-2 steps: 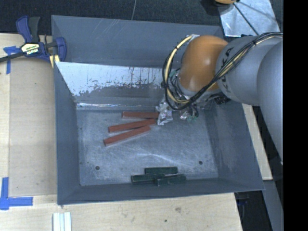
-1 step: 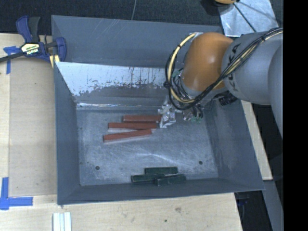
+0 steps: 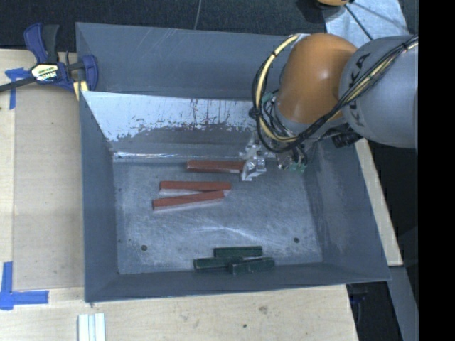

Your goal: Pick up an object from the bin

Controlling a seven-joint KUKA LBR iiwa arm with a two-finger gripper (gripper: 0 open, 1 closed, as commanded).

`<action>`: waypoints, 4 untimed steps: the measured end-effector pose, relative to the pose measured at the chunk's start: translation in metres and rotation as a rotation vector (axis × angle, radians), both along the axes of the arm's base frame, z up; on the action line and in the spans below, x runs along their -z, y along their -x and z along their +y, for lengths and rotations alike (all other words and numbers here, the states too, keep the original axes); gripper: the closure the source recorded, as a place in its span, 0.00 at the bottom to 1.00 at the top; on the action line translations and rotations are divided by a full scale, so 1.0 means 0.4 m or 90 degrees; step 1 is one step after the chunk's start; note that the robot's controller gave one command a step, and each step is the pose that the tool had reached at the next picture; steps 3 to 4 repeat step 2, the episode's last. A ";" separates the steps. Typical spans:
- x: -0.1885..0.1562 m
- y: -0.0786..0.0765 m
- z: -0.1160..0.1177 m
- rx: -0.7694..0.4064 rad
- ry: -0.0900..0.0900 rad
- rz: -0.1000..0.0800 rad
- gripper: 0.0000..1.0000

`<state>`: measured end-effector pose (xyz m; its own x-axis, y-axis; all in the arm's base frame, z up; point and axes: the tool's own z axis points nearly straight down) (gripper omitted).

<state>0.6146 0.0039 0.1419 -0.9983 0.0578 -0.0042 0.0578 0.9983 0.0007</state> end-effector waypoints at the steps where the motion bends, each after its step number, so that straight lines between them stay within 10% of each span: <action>1: -0.104 0.022 0.005 -0.017 0.000 0.006 1.00; 2: -0.262 0.009 -0.021 -0.015 0.000 0.001 1.00; 4: -0.262 0.009 -0.021 -0.015 0.000 0.001 1.00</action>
Offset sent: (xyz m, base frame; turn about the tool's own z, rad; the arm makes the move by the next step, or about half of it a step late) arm -0.0035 -0.0106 0.1085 -0.0219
